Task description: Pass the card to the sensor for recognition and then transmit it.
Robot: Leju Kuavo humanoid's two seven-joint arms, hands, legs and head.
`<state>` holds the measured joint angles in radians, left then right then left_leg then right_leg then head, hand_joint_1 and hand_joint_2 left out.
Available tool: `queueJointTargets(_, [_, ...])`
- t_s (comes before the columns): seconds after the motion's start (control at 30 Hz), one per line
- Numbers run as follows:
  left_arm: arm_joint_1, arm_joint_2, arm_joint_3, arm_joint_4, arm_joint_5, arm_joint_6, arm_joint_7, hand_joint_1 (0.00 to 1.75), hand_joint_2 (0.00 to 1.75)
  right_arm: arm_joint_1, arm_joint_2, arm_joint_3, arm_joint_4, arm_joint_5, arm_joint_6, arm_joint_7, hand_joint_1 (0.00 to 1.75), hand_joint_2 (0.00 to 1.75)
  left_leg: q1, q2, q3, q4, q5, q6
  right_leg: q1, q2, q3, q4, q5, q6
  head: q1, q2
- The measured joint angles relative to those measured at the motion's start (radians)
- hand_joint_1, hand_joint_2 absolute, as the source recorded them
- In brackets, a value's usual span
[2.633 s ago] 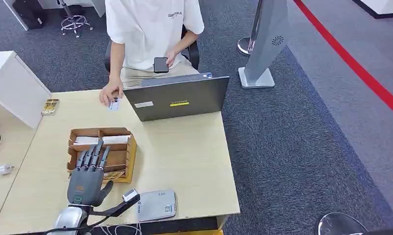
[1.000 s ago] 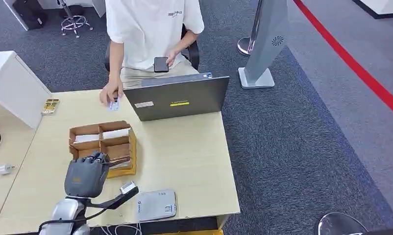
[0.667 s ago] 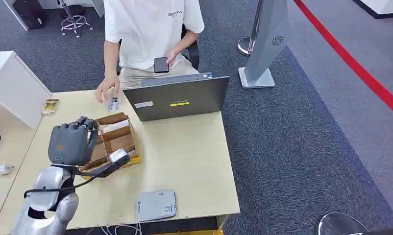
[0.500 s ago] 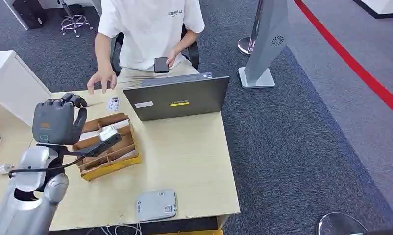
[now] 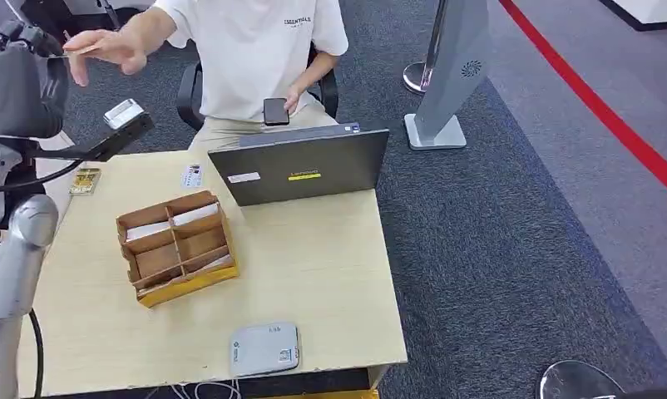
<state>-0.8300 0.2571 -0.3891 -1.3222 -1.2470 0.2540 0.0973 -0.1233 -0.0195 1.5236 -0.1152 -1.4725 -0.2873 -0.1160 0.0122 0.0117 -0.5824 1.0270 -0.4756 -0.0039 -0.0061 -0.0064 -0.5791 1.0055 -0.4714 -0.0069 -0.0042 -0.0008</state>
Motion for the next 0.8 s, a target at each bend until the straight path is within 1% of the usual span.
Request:
queueJointTargets(0.3, [-0.008, 0.011, 0.000, 0.029, 0.000, -0.002, -0.002, 1.75, 1.75, 0.000, 0.004, 0.008, 0.000, 0.003, -0.001, 0.002, 0.00, 1.75, 0.000, 0.000, -0.001, 0.000, 0.000, 0.000, 0.000, 0.000, 0.000, 0.000, 0.000, 0.000, 0.000, 0.000])
queueJointTargets(0.33, [-0.008, 0.013, 0.000, 0.032, 0.003, -0.003, -0.002, 0.00, 1.75, -0.001, 0.004, 0.008, 0.000, 0.003, -0.001, 0.000, 0.00, 1.75, 0.000, 0.000, -0.001, 0.000, 0.000, 0.000, 0.000, 0.000, 0.000, 0.000, 0.000, 0.000, 0.000, 0.000])
queueJointTargets(0.53, [-0.005, 0.021, 0.000, 0.040, 0.021, -0.013, -0.005, 0.00, 1.75, -0.002, 0.004, 0.009, 0.000, -0.003, -0.001, -0.001, 0.00, 1.75, 0.000, 0.000, -0.001, 0.000, 0.000, 0.000, 0.000, 0.000, 0.000, 0.000, 0.000, 0.000, 0.000, 0.000])
queueJointTargets(0.67, [0.009, 0.030, 0.000, 0.043, 0.024, -0.005, -0.002, 0.00, 1.75, -0.001, 0.004, 0.009, 0.000, -0.004, -0.001, 0.000, 0.00, 1.75, 0.000, 0.000, -0.001, 0.000, 0.000, 0.000, 0.000, 0.000, 0.000, 0.000, 0.000, 0.000, 0.000, 0.000])
queueJointTargets(0.8, [0.039, 0.067, 0.005, 0.047, 0.027, 0.011, 0.002, 0.00, 1.75, -0.001, 0.004, 0.010, 0.000, -0.004, -0.002, 0.013, 0.00, 1.75, 0.000, 0.001, -0.001, 0.000, 0.000, 0.000, 0.000, 0.001, 0.000, 0.000, 0.000, 0.000, 0.000, 0.000])
